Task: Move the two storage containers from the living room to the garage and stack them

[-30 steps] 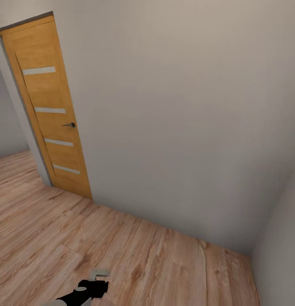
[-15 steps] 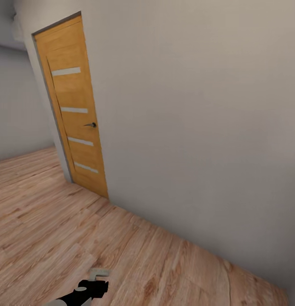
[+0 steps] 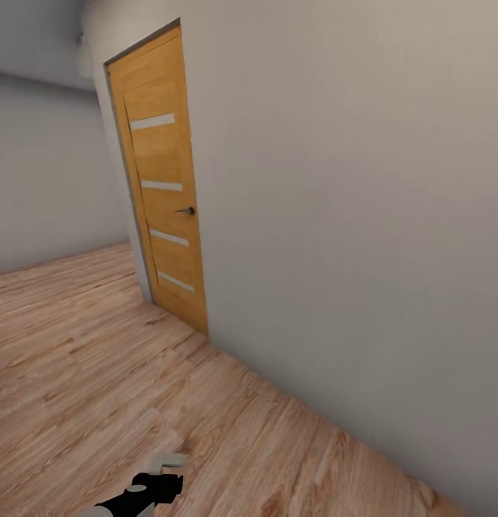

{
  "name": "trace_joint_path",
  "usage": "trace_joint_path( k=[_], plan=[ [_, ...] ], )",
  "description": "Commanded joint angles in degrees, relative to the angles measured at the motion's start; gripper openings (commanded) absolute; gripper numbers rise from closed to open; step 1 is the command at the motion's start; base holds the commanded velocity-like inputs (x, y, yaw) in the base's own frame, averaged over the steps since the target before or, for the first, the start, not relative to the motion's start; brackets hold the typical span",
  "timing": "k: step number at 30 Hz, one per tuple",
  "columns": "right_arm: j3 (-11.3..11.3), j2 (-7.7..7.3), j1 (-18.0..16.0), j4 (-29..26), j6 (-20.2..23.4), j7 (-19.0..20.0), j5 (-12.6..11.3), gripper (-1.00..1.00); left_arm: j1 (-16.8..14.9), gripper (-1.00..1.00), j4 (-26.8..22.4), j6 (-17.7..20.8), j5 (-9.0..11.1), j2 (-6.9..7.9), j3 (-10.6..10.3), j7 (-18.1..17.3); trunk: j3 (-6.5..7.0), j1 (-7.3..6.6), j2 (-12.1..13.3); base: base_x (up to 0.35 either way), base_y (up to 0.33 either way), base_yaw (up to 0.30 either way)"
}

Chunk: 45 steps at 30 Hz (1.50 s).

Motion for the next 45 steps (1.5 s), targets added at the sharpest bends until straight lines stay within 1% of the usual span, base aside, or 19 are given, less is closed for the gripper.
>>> trace_joint_path(
  k=[1, 16, 36, 45],
  plan=[
    [0.06, -0.04, -0.02, 0.02, -0.16, 0.02, 0.31, 1.00, -0.11, 1.00, 0.27, -0.41, -0.07, -0.04, -0.25, 0.27, -0.06, 0.01, -0.03, 0.153, -0.093, 0.283],
    [0.06, 0.02, -0.02, 0.04, -0.16, 0.02, 0.31, 1.00, -0.11, 1.00, 0.26, -0.41, -0.02, -0.04, -0.25, 0.27, -0.06, 0.01, -0.03, 0.108, -0.089, 0.283],
    [0.06, 0.00, -0.02, 0.04, -0.16, 0.02, 0.31, 1.00, -0.11, 1.00, 0.27, -0.41, -0.02, -0.02, -0.25, 0.27, -0.06, 0.01, -0.03, 0.005, -0.005, 0.284],
    [0.18, -0.46, -0.02, 0.01, -0.10, 0.03, 0.66, 1.00, -0.11, 1.00, 0.30, -0.41, -0.02, 0.00, -0.25, 0.27, -0.06, 0.01, -0.03, 0.002, -0.002, 0.070]
  ],
)
